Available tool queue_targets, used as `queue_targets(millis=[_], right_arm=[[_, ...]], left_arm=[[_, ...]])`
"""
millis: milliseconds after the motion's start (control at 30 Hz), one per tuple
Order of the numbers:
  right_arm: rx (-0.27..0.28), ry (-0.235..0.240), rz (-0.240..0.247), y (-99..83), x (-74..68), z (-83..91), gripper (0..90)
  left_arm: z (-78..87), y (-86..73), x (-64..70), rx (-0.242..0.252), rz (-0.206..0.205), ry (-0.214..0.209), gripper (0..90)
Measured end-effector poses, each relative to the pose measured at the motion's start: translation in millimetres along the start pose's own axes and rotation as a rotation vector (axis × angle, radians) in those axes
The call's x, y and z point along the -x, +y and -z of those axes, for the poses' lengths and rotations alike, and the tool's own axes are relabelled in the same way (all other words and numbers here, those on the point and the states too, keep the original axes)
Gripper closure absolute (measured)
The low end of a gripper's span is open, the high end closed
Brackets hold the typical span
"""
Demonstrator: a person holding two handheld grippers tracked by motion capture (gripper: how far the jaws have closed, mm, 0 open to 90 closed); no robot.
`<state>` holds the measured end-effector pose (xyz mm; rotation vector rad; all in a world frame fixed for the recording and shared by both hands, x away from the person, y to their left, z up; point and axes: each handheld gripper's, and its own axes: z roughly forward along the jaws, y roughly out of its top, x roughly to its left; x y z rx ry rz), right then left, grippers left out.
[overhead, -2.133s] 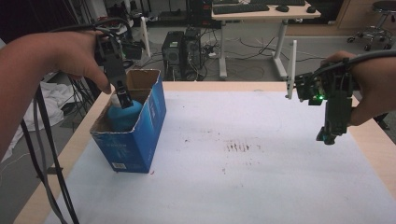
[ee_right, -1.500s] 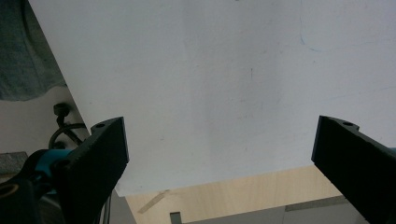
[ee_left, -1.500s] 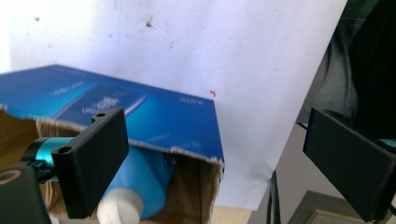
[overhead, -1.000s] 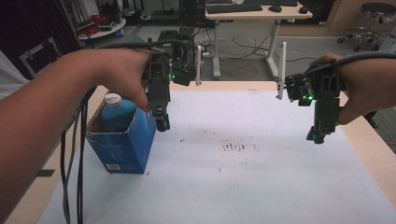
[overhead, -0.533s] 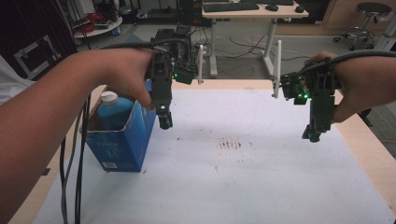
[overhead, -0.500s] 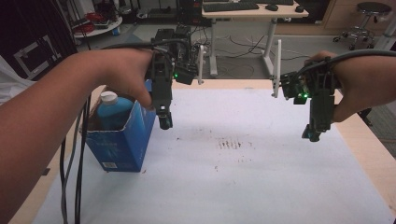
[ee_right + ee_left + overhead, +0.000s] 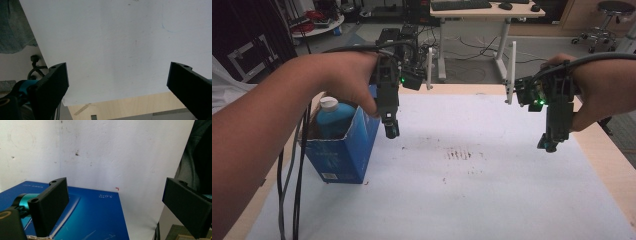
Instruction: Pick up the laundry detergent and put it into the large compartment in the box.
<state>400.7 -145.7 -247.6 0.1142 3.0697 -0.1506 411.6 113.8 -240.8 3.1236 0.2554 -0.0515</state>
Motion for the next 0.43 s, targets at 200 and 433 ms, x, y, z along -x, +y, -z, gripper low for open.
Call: queue_targets(millis=[200, 433], right_arm=[[0.001, 0.004, 0.001, 2.8, 0.9, -1.3, 2.9], [0.0, 0.002, 0.005, 4.1, 1.6, -1.1, 2.9]], left_arm=[[-1.7, -2.9, -2.8, 0.002, 0.01, -0.006, 6.9], [-2.1, -3.5, -2.5, 0.002, 0.014, -0.009, 6.9]])
